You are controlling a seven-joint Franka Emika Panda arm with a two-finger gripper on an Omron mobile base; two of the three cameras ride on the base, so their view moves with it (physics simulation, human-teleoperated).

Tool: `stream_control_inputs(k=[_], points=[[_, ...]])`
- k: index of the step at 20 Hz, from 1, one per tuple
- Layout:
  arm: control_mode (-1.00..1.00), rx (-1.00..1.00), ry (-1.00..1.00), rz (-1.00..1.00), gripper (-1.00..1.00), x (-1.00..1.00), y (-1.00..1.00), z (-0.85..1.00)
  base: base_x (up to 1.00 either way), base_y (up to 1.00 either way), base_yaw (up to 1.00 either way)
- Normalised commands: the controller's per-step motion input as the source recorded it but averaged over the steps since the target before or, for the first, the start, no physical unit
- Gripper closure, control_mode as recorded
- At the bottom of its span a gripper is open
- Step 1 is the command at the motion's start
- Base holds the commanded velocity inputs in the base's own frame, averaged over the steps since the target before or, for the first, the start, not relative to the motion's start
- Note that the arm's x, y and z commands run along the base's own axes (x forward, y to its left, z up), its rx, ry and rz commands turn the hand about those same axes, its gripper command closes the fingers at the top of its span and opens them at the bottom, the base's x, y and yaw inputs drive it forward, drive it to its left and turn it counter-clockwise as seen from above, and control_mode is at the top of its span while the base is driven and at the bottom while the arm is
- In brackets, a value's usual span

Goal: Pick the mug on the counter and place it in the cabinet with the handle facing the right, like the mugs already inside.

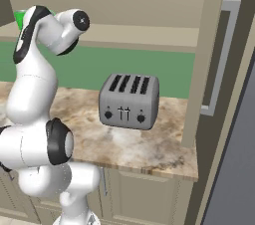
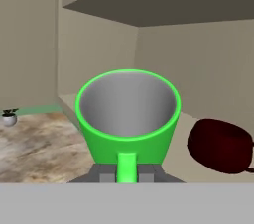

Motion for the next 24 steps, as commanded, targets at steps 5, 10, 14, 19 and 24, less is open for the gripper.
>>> stream_control_inputs(k=[5, 10, 14, 19, 24], points=[[-1.0, 0.0, 0.0, 0.07, 1.0, 0.12, 0.32, 0.0, 0.0, 0.0, 0.0], [-1.0, 0.0, 0.0, 0.07, 1.0, 0.08, 0.37, -0.01, 0.0, 0.0, 0.0], [-1.0, 0.0, 0.02, 0.05, 1.0, 0.09, 0.26, -0.14, 0.0, 0.0, 0.0], [-1.0, 0.0, 0.01, 0.02, 1.0, 0.04, 0.14, -0.12, 0.0, 0.0, 0.0], [-1.0, 0.0, 0.0, 0.0, 1.0, 0.1, 0.02, -0.02, 0.0, 0.0, 0.0]])
